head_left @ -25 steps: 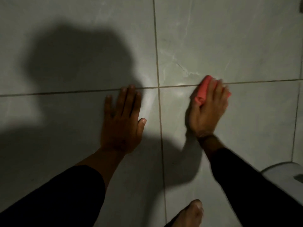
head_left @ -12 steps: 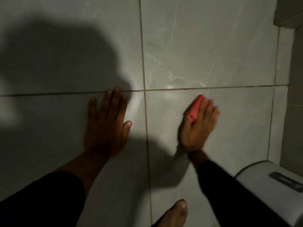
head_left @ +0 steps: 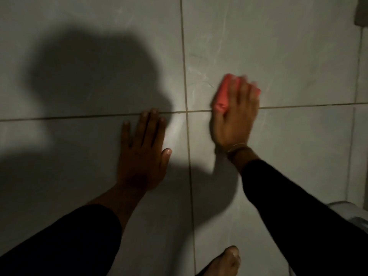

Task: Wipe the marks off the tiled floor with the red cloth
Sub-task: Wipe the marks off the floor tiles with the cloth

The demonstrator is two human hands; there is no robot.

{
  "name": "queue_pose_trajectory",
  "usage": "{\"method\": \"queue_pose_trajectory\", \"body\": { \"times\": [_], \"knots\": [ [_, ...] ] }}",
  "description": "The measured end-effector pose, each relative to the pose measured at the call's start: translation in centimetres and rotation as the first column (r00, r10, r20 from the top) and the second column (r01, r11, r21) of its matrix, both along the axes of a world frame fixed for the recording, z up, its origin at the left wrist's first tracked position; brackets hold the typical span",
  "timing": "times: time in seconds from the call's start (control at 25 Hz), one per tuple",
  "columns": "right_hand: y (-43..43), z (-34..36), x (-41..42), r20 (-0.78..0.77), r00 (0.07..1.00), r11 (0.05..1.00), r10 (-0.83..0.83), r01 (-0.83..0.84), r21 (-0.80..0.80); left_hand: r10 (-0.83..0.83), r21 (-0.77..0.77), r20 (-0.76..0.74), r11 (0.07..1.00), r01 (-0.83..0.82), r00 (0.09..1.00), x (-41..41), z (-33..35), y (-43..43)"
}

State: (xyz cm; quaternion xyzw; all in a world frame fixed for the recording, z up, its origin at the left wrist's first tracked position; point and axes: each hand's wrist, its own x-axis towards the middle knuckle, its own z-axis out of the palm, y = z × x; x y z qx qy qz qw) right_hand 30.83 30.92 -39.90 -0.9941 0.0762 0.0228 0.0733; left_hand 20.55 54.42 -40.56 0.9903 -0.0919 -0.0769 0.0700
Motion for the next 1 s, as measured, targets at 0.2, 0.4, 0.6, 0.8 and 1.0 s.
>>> {"method": "queue_pose_trajectory", "body": {
  "times": [0.2, 0.4, 0.6, 0.8, 1.0],
  "knots": [
    [1.3, 2.5, -22.6, -0.217, 0.835, 0.862, 0.505, -0.502, 0.074, -0.002, 0.006, -0.004, 1.000, 0.002, 1.000, 0.2, 0.2, -0.2],
    [-10.8, 3.2, -18.5, -0.241, 0.970, 0.999, 0.032, -0.036, -0.012, 0.005, -0.011, 0.015, 1.000, -0.005, 1.000, -0.1, -0.5, -0.1],
    [-3.0, 0.1, -1.3, 0.058, 0.998, 0.999, 0.038, -0.036, -0.031, -0.009, 0.012, 0.038, 1.000, 0.009, 0.999, -0.1, -1.0, -0.2],
    [1.0, 2.5, -24.2, -0.261, 0.901, 0.938, 0.347, -0.337, 0.086, 0.003, 0.005, 0.032, 1.000, -0.003, 0.999, -0.2, -0.8, 0.1],
    [-6.7, 1.4, -12.8, -0.103, 0.986, 0.990, -0.132, 0.137, 0.042, -0.028, 0.041, 0.025, 0.999, 0.027, 0.999, -0.3, -1.2, 0.0]
  ]
}}
